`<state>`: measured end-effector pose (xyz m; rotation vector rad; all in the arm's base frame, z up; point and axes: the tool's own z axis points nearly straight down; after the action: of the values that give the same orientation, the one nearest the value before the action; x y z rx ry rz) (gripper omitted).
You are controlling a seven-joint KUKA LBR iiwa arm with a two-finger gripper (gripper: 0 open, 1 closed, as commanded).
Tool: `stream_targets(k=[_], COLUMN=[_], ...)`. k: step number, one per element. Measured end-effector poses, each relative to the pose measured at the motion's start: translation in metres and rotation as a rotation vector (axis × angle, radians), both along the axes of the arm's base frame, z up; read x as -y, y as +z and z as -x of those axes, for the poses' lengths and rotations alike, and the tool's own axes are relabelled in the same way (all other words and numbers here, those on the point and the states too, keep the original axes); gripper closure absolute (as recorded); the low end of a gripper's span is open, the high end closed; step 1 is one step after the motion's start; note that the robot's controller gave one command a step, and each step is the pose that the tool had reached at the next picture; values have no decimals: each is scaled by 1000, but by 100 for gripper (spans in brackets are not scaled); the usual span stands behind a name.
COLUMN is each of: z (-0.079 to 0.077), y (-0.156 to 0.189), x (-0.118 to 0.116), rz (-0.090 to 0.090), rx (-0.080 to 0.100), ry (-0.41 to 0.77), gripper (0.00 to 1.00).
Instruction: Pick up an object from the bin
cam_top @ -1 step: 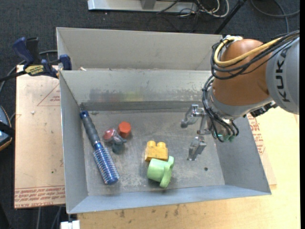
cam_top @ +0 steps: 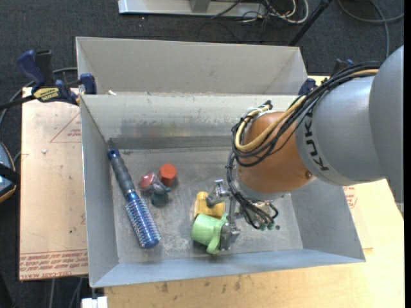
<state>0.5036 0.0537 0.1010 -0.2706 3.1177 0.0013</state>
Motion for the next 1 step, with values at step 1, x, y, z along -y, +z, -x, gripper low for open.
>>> stream_targets(k=[1], z=[-3], y=[-3], x=[0], rz=[-1], rx=[14], ry=[42], gripper=[0])
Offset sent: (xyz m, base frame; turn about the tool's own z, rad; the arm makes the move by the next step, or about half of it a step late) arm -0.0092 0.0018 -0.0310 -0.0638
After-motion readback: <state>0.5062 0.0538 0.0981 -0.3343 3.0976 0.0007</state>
